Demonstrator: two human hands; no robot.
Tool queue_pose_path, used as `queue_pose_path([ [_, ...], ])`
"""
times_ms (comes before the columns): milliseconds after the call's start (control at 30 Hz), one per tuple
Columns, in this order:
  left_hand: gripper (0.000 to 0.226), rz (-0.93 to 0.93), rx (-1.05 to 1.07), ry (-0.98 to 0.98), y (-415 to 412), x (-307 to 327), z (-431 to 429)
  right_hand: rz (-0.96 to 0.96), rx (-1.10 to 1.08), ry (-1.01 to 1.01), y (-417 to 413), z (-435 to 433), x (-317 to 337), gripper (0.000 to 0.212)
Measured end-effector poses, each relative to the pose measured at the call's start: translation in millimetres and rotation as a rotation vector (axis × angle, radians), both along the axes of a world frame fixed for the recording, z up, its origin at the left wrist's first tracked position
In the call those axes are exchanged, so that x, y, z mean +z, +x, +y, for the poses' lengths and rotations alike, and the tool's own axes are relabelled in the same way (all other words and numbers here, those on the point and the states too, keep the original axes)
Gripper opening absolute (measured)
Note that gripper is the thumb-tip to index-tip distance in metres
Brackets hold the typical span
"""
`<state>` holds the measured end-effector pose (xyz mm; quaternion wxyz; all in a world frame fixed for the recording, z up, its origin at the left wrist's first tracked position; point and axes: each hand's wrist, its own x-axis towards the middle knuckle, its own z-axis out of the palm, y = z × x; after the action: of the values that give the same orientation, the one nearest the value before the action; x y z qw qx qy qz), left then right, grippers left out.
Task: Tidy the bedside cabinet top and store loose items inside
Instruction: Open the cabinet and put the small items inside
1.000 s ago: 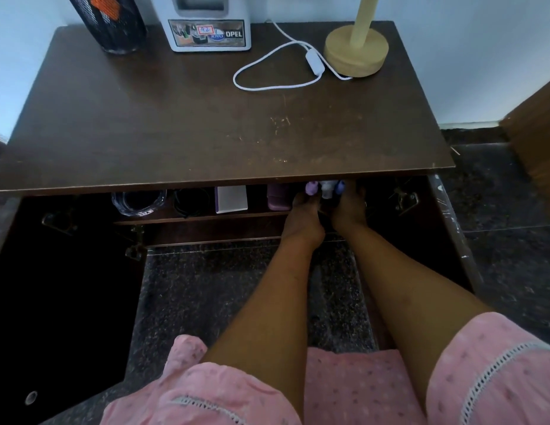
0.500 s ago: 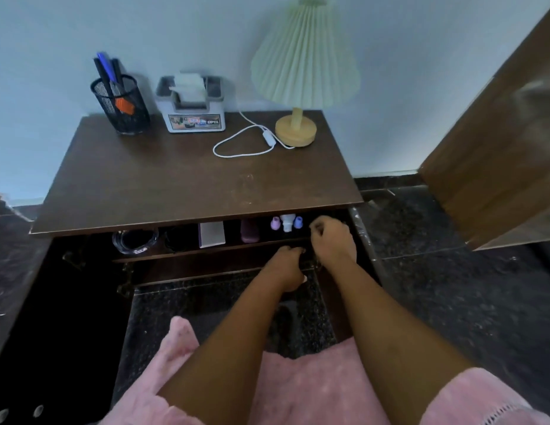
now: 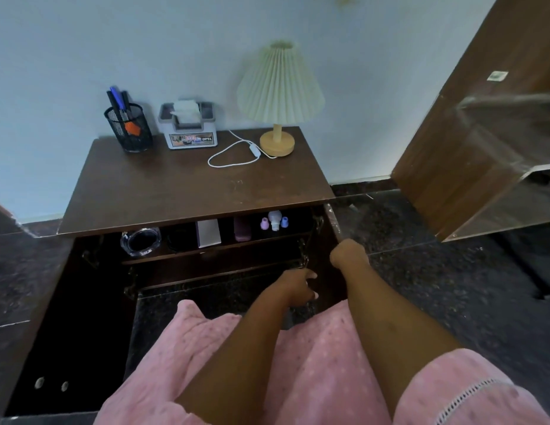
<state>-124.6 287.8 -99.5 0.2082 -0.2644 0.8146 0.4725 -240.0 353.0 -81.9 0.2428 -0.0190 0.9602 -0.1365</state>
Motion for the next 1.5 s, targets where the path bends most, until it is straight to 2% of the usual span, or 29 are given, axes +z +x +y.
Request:
queue_pose_path([
  [167, 0.062, 0.006, 0.052, 0.04, 4, -8, -4, 0.009, 0.146, 0.083, 4, -15, 1, 0.038],
  [300, 0.049, 0.073, 0.031, 0.091, 4, -11, -4, -0.06, 0.223, 0.066, 7, -30, -3, 0.04],
  [500, 0.04, 0.1, 0.124, -0.185, 5, -6, -22, -0.219, 0.163, -0.146, 20, -51, -13, 0.045],
  [700, 0.033, 0.084, 0.205, -0.446, 11, -4, -46, -0.571, 0.084, -0.329, 37, -64, -14, 0.044],
  [800, 0.03, 0.065, 0.223, -0.456, 12, -1, -63, -0.682, 0.064, -0.35, 44, -67, -14, 0.044],
  [967, 0.032, -0.061, 0.104, -0.465, 14, 7, -102, -0.708, 0.162, -0.375, 45, -78, -23, 0.043],
  [1033, 0.03, -0.066, 0.118, -0.5, 17, 7, -116, -0.718, 0.212, -0.373, 48, -86, -25, 0.045],
  [1267, 0.019, 0.037, 0.451, -0.482, 27, -4, -147, -0.693, 0.431, -0.406, 57, -113, -34, 0.036],
  [1500, 0.029, 0.195, 0.798, -0.413, 24, -15, -155, -0.667, 0.51, -0.444, 53, -124, -43, 0.032],
])
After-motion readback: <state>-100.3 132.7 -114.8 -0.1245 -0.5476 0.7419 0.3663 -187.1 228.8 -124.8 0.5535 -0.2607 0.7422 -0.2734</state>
